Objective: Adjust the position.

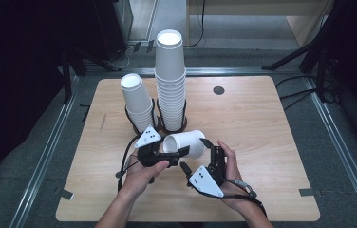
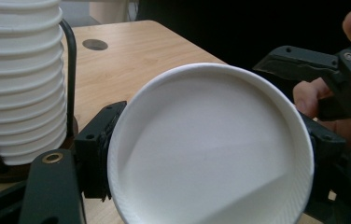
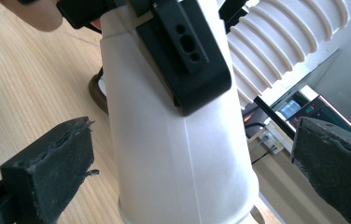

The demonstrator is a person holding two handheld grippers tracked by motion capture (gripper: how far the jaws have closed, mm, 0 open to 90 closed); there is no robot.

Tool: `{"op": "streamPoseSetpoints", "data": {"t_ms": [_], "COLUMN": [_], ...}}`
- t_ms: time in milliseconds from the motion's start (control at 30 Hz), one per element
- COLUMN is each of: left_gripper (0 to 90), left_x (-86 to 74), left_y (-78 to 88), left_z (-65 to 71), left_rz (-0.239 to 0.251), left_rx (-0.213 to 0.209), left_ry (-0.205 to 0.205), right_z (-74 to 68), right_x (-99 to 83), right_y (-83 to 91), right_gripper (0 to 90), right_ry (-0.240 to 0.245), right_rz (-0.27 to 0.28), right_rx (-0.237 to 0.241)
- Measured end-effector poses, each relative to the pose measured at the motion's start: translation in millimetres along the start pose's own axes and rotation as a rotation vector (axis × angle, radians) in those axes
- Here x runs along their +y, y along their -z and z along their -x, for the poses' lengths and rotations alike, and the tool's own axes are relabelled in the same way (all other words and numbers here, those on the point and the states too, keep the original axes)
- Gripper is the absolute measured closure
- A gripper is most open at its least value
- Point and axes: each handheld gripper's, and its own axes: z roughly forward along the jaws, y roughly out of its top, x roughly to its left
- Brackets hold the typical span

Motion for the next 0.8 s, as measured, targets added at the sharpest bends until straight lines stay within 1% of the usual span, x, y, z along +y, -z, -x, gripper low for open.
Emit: {"op": "streamPoseSetpoints", "data": {"t_ms": [67,100,133,167,200,233,367,400,433,500,533,567,633,700,800], "left_gripper": [24.6,24.5,24.5,24.5,24.5,24.5,24.5,24.5,24.5,24.4,24.4,24.4,24.3,24.3,24.3], "left_x": [0.7,1.1,1.2,1.2,0.9,0.8,1.3,1.5,1.6,1.6,1.5,1.3,0.9,0.6,-0.1], "left_y": [1.1,1.8,2.0,2.1,1.7,1.4,1.0,1.1,1.2,1.1,0.9,0.9,0.9,1.0,1.0], "left_z": [-0.6,-1.4,-2.0,-2.4,-2.9,-3.0,-3.4,-3.4,-3.6,-4.1,-4.5,-4.9,-6.1,-6.9,-7.5], "left_rz": [0.011,0.014,0.015,0.014,0.014,0.015,0.020,0.020,0.020,0.021,0.020,0.021,0.024,0.027,0.030], "left_rx": [0.002,0.001,-0.001,-0.004,-0.010,-0.009,-0.008,-0.008,-0.008,-0.006,-0.006,-0.005,-0.003,-0.001,0.001], "left_ry": [0.006,0.005,0.006,0.006,0.004,0.004,-0.001,-0.003,-0.005,-0.006,-0.008,-0.007,-0.004,0.001,0.004], "right_z": [1.6,2.1,3.1,3.1,3.3,3.6,4.8,5.3,6.1,6.8,7.0,7.0,7.6,8.9,10.9], "right_x": [0.8,1.0,0.5,0.5,0.3,-0.4,-3.2,-3.7,-4.0,-4.3,-4.3,-4.3,-4.8,-5.4,-6.5], "right_y": [2.7,4.9,8.1,8.1,9.3,11.5,15.9,17.2,17.6,18.8,19.1,19.3,19.2,19.4,20.7], "right_gripper": [0.0,0.0,0.0,0.0,0.0,0.0,0.0,0.0,0.0,0.0,0.0,0.0,0.0,0.0,0.0], "right_ry": [-0.013,-0.032,-0.066,-0.066,-0.084,-0.112,-0.163,-0.194,-0.210,-0.266,-0.277,-0.296,-0.313,-0.355,-0.393], "right_rz": [0.004,0.000,-0.013,-0.013,-0.016,-0.023,-0.047,-0.054,-0.054,-0.063,-0.064,-0.067,-0.078,-0.088,-0.093], "right_rx": [0.000,0.003,0.002,0.002,0.003,0.000,-0.009,-0.010,-0.010,-0.013,-0.012,-0.015,-0.029,-0.037,-0.051]}}
